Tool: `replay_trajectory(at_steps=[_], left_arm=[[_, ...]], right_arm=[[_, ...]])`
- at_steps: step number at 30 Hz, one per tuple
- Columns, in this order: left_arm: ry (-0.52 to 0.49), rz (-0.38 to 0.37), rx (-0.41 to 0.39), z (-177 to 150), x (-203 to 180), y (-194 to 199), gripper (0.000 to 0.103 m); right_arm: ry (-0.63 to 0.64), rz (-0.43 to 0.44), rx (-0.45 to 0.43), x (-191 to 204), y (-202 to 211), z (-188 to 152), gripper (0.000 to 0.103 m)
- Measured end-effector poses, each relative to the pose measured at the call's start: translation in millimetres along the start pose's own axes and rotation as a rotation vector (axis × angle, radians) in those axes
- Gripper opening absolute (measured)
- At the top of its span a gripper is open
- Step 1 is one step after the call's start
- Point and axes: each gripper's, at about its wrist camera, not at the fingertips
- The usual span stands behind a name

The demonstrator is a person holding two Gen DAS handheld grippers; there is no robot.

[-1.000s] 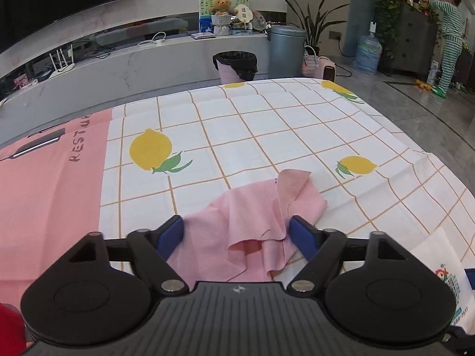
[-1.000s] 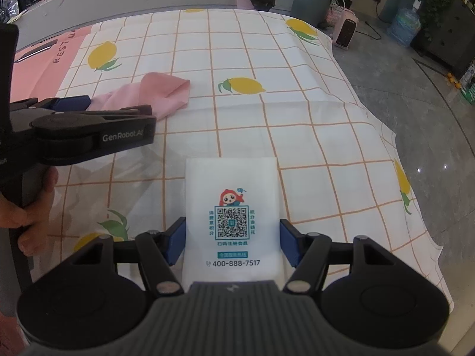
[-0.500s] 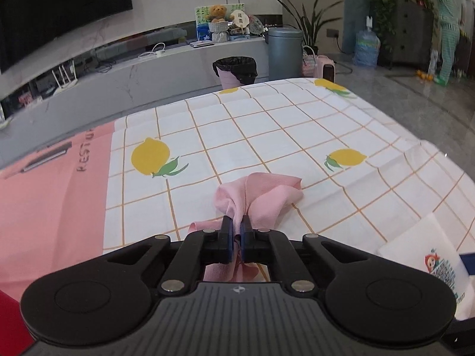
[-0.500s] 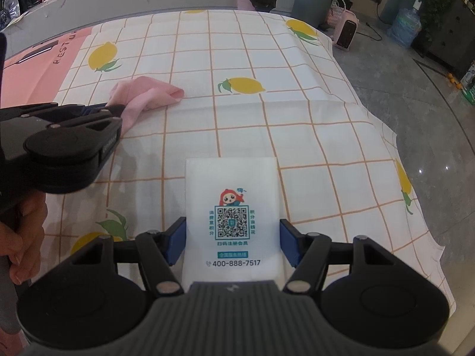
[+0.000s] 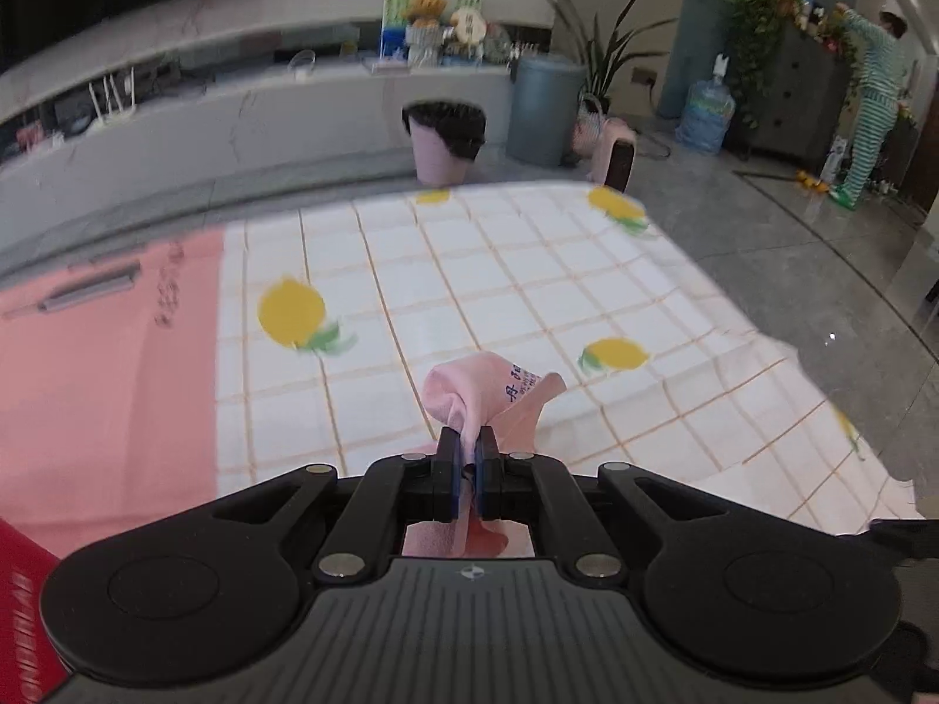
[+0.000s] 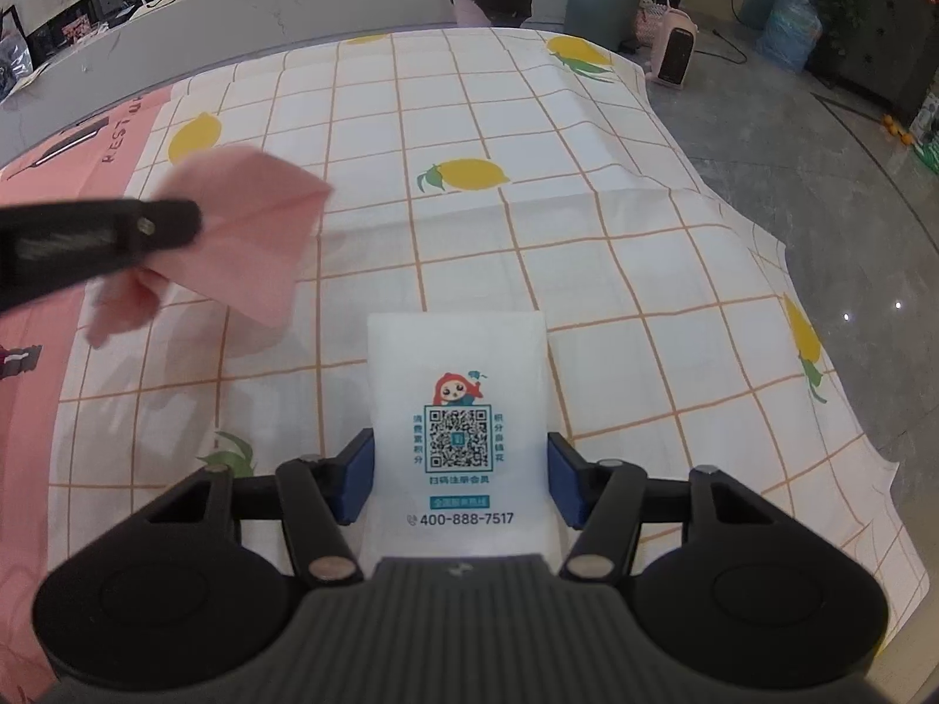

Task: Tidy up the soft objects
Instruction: 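Carry the pink towel and tissue pack with both grippers over the box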

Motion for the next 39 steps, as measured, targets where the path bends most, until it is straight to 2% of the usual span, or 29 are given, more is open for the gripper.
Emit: replay_trajectory(at_steps=[5, 9, 15, 19, 22, 24, 28, 31, 33, 36, 39], left_arm=[[0.005, -0.022, -0.028, 12, 11, 32, 0.005], [-0.001, -0.003, -0.037, 23, 23, 56, 0.005], [0.038, 0.004, -0.145, 43, 73, 120, 0.005], [0.057, 0.072, -0.192, 42, 132, 163, 0.005], [0.078, 0.153, -0.214, 30, 186, 192, 0.005], [0.114, 0.208, -0.213, 15, 226, 207, 0.005], [0.191, 0.277, -0.188, -21, 289, 224, 0.005], [0.207, 0.315, -0.141, -50, 316, 222, 0.005], [0.213, 0.328, -0.111, -68, 326, 220, 0.005], [0.207, 0.333, -0.076, -88, 332, 213, 0.005], [0.172, 0.325, -0.062, -99, 328, 211, 0.005]], right_arm=[[-0.016, -0.002, -0.022, 1, 6, -1, 0.058], [-0.041, -0.024, -0.043, 4, 13, 5, 0.058], [-0.033, -0.03, -0.132, 41, 39, 23, 0.058], [-0.008, -0.01, -0.188, 93, 60, 42, 0.058], [0.024, 0.051, -0.246, 142, 81, 53, 0.058], [0.063, 0.126, -0.289, 180, 97, 58, 0.058], [0.157, 0.313, -0.321, 257, 124, 58, 0.058], [0.26, 0.43, -0.318, 314, 138, 52, 0.058], [0.334, 0.465, -0.306, 349, 143, 45, 0.058], [0.429, 0.459, -0.276, 391, 141, 35, 0.058], [0.478, 0.435, -0.248, 417, 131, 28, 0.058]])
Point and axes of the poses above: each gripper's, at about its wrist camera, not at the fingertips, and y roughly against the way its jaws point, x to its left, z to its top
